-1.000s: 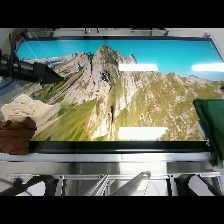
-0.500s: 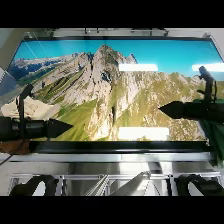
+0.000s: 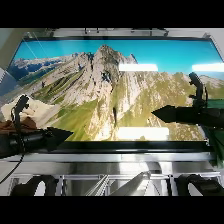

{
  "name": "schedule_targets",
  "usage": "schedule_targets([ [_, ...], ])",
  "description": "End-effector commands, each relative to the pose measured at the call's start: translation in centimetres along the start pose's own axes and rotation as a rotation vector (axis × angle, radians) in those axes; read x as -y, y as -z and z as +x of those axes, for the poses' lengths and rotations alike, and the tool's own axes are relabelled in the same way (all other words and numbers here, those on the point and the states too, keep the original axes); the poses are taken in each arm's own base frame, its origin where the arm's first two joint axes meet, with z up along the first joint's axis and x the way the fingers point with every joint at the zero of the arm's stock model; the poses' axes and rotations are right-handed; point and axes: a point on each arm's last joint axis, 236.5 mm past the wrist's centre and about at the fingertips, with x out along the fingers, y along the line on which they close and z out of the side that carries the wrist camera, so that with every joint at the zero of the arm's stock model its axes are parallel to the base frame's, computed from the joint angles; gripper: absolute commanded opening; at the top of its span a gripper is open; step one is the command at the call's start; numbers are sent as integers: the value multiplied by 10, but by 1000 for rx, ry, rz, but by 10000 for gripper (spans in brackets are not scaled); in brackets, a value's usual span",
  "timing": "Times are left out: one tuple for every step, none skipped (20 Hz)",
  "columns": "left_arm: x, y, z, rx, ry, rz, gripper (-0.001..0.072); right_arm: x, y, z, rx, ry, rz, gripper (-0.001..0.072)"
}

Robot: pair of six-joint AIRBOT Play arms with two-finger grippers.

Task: Fold the shirts.

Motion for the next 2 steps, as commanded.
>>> schedule_targets([
  [3,1,-3,11,-3,14,17,-2,0,0,2,-7,3,22],
  [3,1,-3,11,-3,12,17,-2,0,0,2,-7,4,22],
])
